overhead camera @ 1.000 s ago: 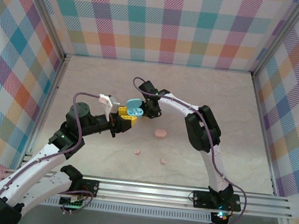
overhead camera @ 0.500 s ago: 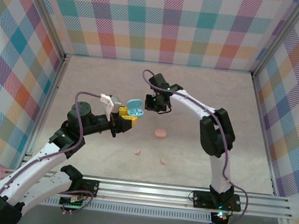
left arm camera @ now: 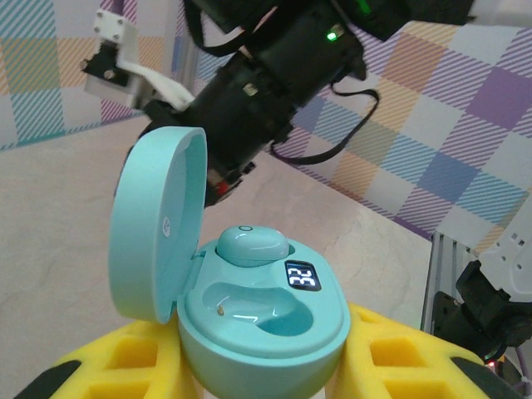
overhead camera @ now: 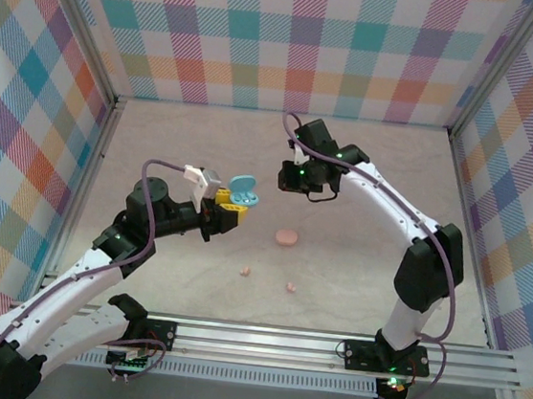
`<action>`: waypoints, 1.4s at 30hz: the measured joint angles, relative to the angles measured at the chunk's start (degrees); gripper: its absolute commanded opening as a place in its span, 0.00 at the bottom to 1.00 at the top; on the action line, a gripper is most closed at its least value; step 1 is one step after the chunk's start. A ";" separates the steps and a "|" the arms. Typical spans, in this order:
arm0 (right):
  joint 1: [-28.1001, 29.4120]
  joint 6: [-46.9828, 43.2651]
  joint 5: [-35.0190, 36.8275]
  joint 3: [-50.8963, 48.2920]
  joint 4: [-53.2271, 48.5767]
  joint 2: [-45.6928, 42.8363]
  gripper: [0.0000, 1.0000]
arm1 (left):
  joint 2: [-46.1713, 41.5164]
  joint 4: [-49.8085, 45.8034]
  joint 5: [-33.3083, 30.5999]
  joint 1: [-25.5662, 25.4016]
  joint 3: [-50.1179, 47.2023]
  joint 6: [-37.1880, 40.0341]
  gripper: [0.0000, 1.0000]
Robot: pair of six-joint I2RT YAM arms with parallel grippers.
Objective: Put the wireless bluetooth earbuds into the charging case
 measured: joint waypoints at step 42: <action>17.64 -3.85 2.73 12.24 -9.84 -11.39 0.12 | 7.06 12.04 4.20 -0.04 -1.62 4.92 0.30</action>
